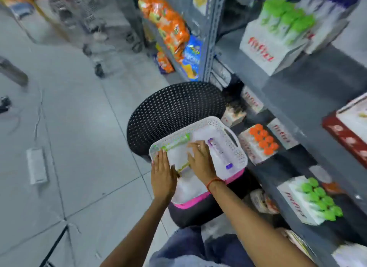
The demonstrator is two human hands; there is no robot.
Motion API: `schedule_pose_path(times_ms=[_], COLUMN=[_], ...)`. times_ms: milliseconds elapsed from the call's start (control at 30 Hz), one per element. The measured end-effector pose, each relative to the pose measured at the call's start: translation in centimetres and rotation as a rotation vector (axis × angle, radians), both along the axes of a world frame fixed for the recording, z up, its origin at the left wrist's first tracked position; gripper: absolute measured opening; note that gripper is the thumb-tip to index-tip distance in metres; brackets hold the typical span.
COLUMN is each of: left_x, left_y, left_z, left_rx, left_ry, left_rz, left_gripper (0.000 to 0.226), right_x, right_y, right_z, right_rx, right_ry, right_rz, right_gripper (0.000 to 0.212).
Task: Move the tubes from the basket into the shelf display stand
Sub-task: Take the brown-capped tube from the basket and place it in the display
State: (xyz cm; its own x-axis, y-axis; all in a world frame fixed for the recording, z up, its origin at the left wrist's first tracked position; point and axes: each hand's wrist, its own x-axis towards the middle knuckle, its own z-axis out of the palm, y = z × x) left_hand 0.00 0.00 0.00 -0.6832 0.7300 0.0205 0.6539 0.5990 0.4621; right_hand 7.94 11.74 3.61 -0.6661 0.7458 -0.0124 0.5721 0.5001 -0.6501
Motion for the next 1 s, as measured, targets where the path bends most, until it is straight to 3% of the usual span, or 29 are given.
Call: schedule_pose_path(times_ms=[133,333,467,567,633,733,800,900,1000], left_x=[-0.8,-0.6,-0.6,-0.6,0.0,0.2,3.1,5.9,6.9], left_y=[-2.3,-3.0,-2.9,-2.9,-2.8,-1.1,4.2,8.6,8.9], left_z=[-3.5,-6.0,-6.1,-6.0,-5.7,-4.9,-2.3,-0.1,-0.1], left_rx=[-0.221,-0.365,-0.393,-0.423,-0.439,-0.347,-0.212,-0.107,-0.039], left_ry=[-0.053,-0.029,0.004,0.012,0.028,0.006,0.083,0.058,0.011], left_rz=[0.044,0.017,0.011,0.009,0.020,0.025,-0.202,-0.300,-0.282], left_gripper=[0.057,0.058,0.056,0.056,0.057,0.058,0.058,0.058,0.056], right_x=[-1.8,-3.8,-3.6,-3.2,-2.0,-0.6,4.9,9.4,10.0], right_y=[-1.1,-2.2,-1.5,-0.3,0.7,2.5,6.3,9.4,9.9], right_z=[-4.4,-7.2,-7.4,-6.2,-5.0,-2.2,2.0,5.5,7.3], right_rx=[0.055,0.262,0.369,0.465,0.341,0.119,0.094,0.067,0.044], right_ry=[-0.461,-0.682,-0.668,-0.439,-0.288,-0.085,0.111,0.292,0.383], right_rz=[0.424,0.820,0.925,0.817,0.700,0.392,0.022,-0.212,-0.270], right_gripper=[0.036,0.031,0.028,0.021,0.022,0.021,0.025,0.032,0.033])
